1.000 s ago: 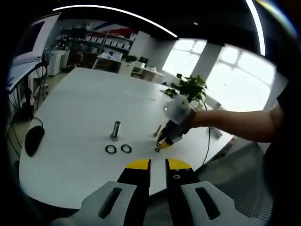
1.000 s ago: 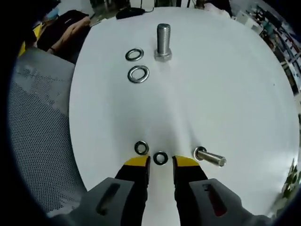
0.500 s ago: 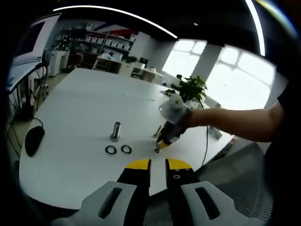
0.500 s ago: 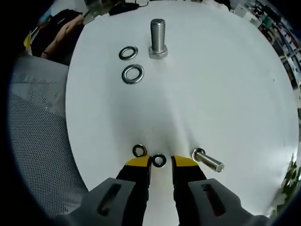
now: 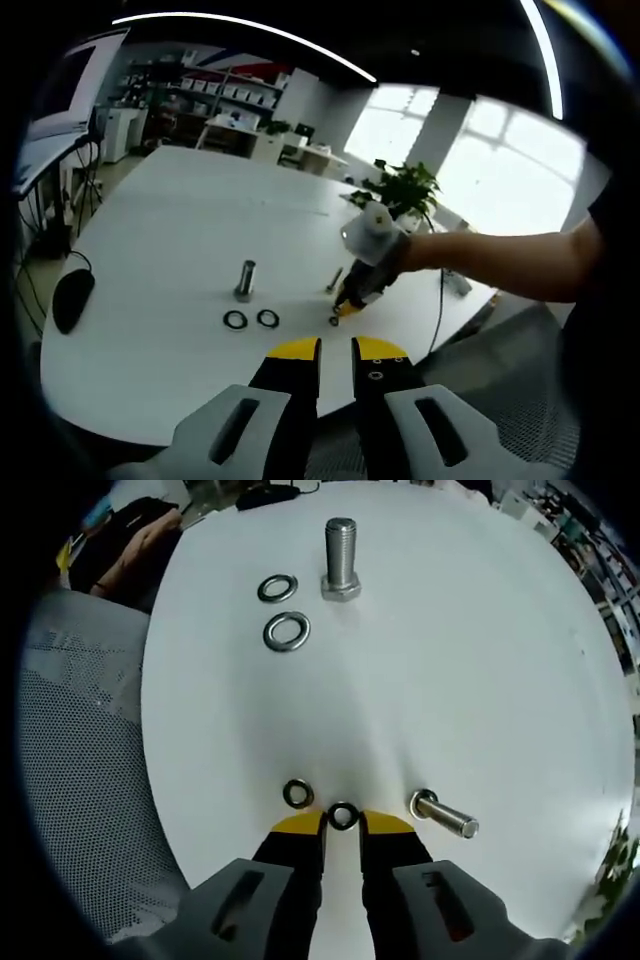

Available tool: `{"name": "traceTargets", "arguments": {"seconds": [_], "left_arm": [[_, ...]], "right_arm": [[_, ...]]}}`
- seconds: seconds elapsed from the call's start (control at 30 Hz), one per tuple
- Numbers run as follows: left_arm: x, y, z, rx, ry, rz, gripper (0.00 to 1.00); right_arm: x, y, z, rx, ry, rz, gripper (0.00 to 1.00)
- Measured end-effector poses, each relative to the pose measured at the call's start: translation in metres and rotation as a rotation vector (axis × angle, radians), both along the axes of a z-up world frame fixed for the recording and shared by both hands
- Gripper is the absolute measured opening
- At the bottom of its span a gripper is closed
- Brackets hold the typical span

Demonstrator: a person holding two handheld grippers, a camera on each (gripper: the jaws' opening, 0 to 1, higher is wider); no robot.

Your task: Place the washer onto the threaded stud by aligning its center hole with the stud, sliding it down to the base, and recovering from edge contact or off-axis alignment until the washer reaches the visible bottom stop.

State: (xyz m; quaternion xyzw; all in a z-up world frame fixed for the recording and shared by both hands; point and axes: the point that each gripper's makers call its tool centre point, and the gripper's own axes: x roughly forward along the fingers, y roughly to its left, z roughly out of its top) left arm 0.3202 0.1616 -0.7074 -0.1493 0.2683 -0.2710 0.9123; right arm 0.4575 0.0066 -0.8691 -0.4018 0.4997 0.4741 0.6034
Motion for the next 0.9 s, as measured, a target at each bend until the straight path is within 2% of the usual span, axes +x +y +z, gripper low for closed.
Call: {"name": "traceTargets", "arguments": {"seconds": [0.1, 0.2, 0.5, 0.73, 0.9], "left_arm": [[0.000, 0.000, 0.000, 0.000, -0.001, -0.001, 0.10], [0.000, 0.000, 0.000, 0.000, -0.002, -0.003, 0.10], [0.000, -0.001, 0.000, 0.000, -0.004, -0.006, 0.10], [-0.001, -0.001, 0.000, 0.001, 0.000, -0.006, 0.10], [0.000, -0.001, 0.000, 0.001, 0.002, -0.006, 0.10]], "right_arm": [[-0.005, -0.003, 0.002, 0.018, 0.033, -0.014, 0.13], [-0.003, -0.006, 0.007, 0.023, 0.018, -0.009, 0.13], [0.004, -0.006, 0.040, 0.055, -0.003, 0.013, 0.13], [0.013, -0.007, 0.063, 0.039, -0.028, 0.056, 0.13], [0.013, -0.007, 0.073, 0.022, -0.027, 0.095, 0.13]]}}
